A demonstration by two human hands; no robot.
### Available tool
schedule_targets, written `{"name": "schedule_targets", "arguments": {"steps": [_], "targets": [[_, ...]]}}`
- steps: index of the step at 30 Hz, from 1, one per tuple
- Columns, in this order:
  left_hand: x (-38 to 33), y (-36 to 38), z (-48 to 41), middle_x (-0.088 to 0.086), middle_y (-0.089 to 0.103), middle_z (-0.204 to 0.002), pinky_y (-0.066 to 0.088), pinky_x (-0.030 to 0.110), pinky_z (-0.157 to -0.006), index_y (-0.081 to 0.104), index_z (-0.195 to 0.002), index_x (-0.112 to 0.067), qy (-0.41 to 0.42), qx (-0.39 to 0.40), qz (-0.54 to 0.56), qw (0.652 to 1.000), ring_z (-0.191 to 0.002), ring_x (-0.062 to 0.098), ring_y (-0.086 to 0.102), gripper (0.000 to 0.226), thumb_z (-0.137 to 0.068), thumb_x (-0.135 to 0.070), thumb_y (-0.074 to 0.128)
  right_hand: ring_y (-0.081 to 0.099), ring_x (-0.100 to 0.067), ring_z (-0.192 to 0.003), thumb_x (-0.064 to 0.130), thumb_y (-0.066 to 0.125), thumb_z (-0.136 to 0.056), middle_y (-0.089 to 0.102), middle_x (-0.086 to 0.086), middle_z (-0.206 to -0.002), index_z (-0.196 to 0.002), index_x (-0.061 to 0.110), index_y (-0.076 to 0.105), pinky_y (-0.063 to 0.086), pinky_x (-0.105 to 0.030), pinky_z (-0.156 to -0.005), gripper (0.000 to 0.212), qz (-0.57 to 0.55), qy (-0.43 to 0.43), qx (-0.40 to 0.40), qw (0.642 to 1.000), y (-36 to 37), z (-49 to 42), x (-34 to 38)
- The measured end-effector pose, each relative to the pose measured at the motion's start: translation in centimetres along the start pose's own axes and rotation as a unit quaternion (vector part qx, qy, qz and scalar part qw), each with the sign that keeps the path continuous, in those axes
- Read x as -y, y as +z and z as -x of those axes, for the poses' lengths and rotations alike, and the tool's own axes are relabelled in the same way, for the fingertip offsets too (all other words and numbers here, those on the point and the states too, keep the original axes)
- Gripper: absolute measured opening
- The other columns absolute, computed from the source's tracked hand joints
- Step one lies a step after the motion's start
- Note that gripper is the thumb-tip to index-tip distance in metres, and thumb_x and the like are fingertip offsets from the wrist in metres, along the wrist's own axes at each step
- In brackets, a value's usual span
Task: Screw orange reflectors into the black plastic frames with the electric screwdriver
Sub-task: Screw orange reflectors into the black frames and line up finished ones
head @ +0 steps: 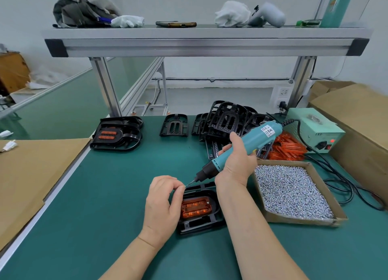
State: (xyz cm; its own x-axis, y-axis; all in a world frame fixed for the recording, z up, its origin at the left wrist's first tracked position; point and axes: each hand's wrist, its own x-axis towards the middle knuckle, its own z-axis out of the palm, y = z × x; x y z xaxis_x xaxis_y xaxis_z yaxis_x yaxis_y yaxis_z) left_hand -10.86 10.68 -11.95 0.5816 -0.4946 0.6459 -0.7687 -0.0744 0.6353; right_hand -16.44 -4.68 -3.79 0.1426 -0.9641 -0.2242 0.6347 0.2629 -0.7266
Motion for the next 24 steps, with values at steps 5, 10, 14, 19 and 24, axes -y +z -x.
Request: {"name": "schedule_targets", "arguments": {"steps": [5, 10, 14, 19, 24], "targets": [[-0.04, -0.02, -0.04, -0.014, 0.059, -0.085, 0.037, 0.012, -0.088, 0.062, -0.079, -0.014, -0.012, 0.003, 0.001, 1.000, -0.095, 0.007, 0.054, 0.022, -0.093, -0.027, 0.051, 0.052, -0.012, -0.044, 0.013, 0.077, -0.081, 0.055, 0.002, -0.051, -0.093, 0.014, 0.059, 0.048, -0.024, -0.047, 0.021, 0.001, 0.003, 0.002, 1.000, -0.02, 0.17, -0.40], [-0.10, -0.10, -0.06, -0.016, 0.059, -0.086, 0.037, 0.010, -0.087, 0.063, -0.079, -0.014, -0.022, 0.007, 0.009, 1.000, -0.096, 0.005, 0.054, 0.023, -0.092, -0.028, 0.052, 0.053, -0.010, -0.043, 0.013, 0.077, -0.081, 0.055, 0.005, -0.050, -0.092, 0.015, 0.059, 0.049, -0.024, -0.048, 0.021, 0.002, 0.007, 0.000, 1.000, 0.18, 0.15, -0.71], [-0.01, -0.13, -0.05, -0.017, 0.060, -0.087, 0.038, 0.011, -0.087, 0.063, -0.079, -0.015, -0.016, 0.011, 0.008, 1.000, -0.096, 0.006, 0.055, 0.021, -0.092, -0.028, 0.053, 0.052, -0.013, -0.044, 0.015, 0.077, -0.081, 0.056, 0.002, -0.052, -0.092, 0.017, 0.059, 0.048, -0.025, -0.048, 0.020, 0.018, 0.005, 0.002, 1.000, 0.12, 0.14, -0.86], [0.07, 0.05, 0.10, -0.008, 0.060, -0.086, 0.041, 0.016, -0.088, 0.064, -0.079, -0.011, 0.025, 0.019, -0.007, 0.999, -0.095, 0.012, 0.056, 0.021, -0.093, -0.024, 0.056, 0.051, -0.012, -0.043, 0.014, 0.075, -0.082, 0.056, 0.002, -0.052, -0.090, 0.017, 0.057, 0.047, -0.024, -0.048, 0.020, 0.038, -0.011, 0.024, 0.999, 0.24, 0.20, -0.59], [0.35, -0.05, 0.26, -0.005, 0.060, -0.086, 0.040, 0.017, -0.090, 0.064, -0.079, -0.010, 0.046, 0.014, -0.020, 0.999, -0.095, 0.015, 0.056, 0.020, -0.093, -0.022, 0.057, 0.050, -0.015, -0.046, 0.016, 0.075, -0.083, 0.056, 0.000, -0.054, -0.087, 0.015, 0.055, 0.046, -0.027, -0.051, 0.021, 0.057, -0.036, 0.064, 0.996, 0.37, 0.82, -0.38]]}}
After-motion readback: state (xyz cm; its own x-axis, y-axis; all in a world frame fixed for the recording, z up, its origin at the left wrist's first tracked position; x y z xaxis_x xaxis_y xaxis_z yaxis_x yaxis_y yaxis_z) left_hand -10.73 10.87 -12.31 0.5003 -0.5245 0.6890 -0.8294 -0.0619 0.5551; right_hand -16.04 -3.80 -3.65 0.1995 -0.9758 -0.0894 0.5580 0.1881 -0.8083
